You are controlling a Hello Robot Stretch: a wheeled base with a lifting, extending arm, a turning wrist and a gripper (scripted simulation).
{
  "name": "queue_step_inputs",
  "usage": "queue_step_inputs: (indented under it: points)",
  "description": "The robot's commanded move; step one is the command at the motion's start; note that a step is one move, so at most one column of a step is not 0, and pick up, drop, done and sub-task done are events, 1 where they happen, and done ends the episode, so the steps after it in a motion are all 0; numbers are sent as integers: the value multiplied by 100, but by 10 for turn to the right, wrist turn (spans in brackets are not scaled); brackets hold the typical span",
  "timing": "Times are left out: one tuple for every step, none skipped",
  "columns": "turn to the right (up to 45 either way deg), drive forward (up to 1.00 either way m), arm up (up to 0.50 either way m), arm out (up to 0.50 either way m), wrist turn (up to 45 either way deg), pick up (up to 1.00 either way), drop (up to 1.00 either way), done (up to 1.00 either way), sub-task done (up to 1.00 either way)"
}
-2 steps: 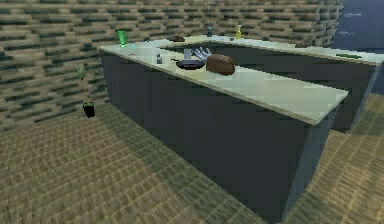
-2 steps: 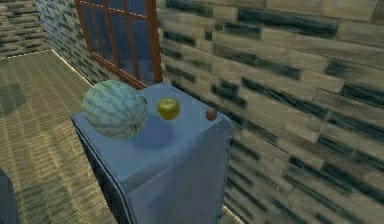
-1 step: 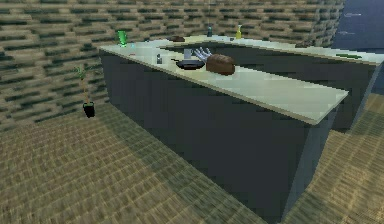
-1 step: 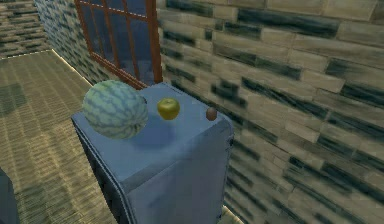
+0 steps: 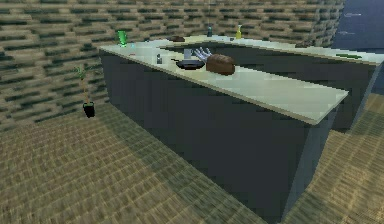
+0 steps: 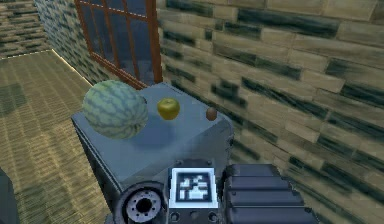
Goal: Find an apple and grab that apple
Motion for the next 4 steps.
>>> queue_step_inputs:
  points:
    - [0,0,0,44,0,0,0,0,0]
    - [0,0,0,0,450,0,0,0,0]
    - [0,0,0,0,450,0,0,0,0]
    - [0,0,0,0,450,0,0,0,0]
